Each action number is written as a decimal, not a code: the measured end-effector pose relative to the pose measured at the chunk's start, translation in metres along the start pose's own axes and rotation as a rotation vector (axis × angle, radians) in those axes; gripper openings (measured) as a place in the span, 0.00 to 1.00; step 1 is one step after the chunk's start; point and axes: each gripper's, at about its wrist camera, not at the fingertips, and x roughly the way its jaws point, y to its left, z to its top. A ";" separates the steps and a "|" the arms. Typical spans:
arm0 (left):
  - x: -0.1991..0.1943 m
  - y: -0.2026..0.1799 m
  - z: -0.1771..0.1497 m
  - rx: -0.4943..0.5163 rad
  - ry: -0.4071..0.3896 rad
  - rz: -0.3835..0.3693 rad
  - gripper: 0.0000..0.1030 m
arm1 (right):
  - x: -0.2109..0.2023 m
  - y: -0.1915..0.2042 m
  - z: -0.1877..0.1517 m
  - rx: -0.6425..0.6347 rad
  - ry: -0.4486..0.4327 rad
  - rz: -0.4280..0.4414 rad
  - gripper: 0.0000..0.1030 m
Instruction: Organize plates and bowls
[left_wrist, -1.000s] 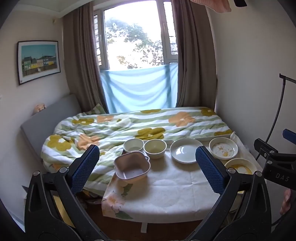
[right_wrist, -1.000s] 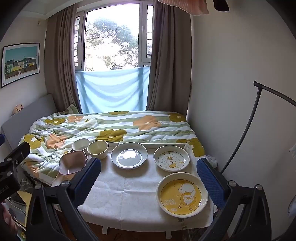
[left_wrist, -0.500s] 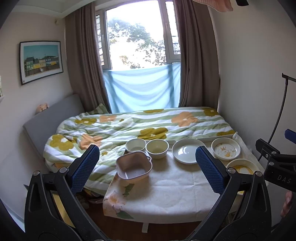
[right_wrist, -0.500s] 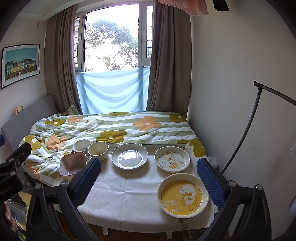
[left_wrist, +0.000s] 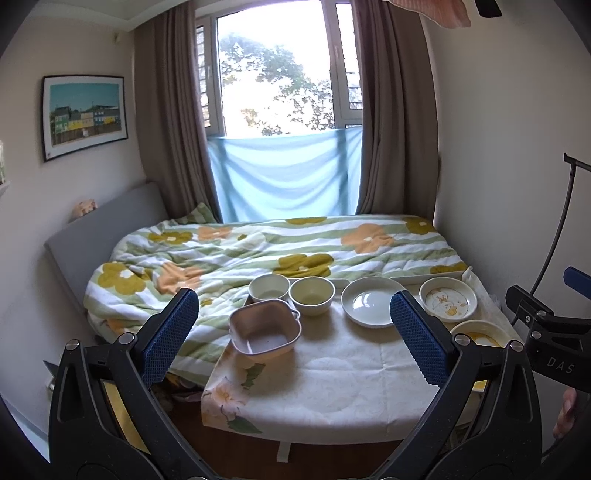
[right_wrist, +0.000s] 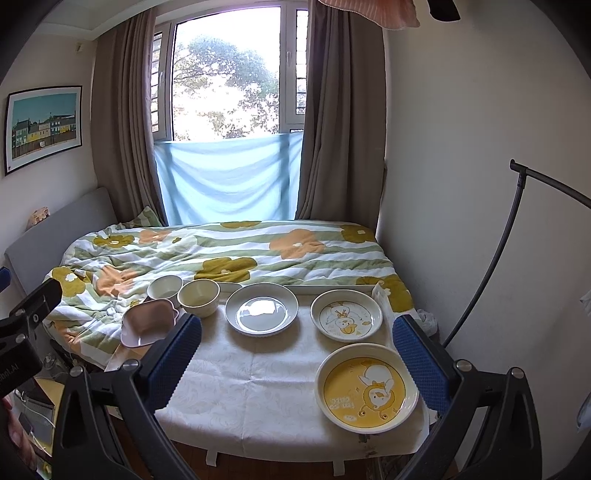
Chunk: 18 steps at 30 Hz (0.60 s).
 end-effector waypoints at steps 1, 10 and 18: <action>0.000 0.000 0.000 0.001 0.001 0.003 1.00 | 0.000 0.000 0.000 0.000 0.000 0.000 1.00; 0.001 -0.001 0.001 -0.003 0.002 0.002 1.00 | 0.000 0.000 0.000 0.000 0.001 0.000 1.00; 0.001 0.000 0.001 -0.003 0.001 0.001 1.00 | 0.000 0.001 -0.001 0.001 0.003 0.005 1.00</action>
